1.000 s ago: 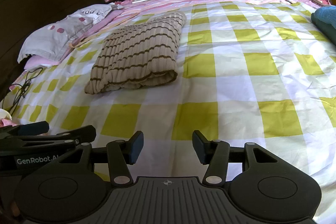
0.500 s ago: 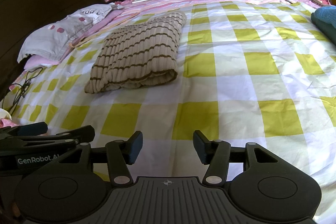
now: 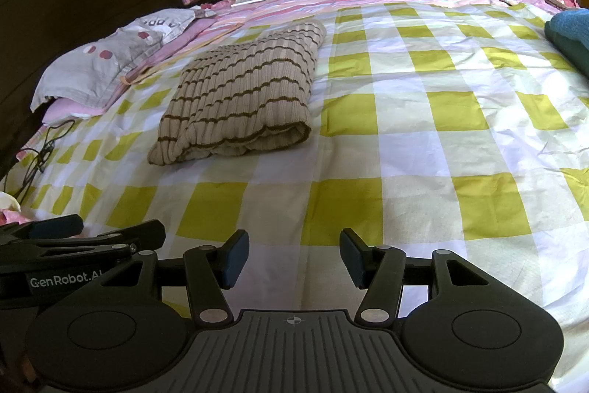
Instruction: Fold small clothes
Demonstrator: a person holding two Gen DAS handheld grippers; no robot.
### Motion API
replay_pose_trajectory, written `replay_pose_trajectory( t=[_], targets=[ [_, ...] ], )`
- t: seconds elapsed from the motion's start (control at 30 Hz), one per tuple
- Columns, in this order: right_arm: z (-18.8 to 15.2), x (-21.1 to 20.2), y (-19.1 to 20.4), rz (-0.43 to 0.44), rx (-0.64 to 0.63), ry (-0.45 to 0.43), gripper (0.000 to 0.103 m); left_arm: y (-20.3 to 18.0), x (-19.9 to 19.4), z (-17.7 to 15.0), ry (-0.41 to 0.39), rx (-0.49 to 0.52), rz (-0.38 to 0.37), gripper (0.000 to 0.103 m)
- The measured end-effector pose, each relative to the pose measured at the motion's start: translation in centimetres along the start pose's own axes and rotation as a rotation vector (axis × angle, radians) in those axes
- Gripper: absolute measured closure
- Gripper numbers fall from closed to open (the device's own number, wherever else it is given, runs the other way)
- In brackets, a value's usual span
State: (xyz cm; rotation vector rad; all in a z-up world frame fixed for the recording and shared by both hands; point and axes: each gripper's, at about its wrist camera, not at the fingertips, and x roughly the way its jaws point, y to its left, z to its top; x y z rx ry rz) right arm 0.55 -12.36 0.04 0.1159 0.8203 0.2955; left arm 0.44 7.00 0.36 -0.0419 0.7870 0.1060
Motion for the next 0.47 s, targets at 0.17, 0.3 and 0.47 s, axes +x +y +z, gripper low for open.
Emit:
replay_pose_trajectory(
  t=[0.17, 0.3, 0.47],
  targets=[
    [0.01, 0.00, 0.00, 0.000, -0.001, -0.001, 0.048, 0.01, 0.00, 0.01, 0.000, -0.001, 0.000, 0.000],
    [0.00, 0.01, 0.00, 0.000, -0.001, -0.001, 0.048, 0.00, 0.00, 0.01, 0.003, -0.001, 0.000, 0.000],
    [0.01, -0.04, 0.09, -0.002, -0.001, 0.000, 0.048, -0.04, 0.10, -0.05, 0.015, -0.008, -0.002, 0.000]
  ],
)
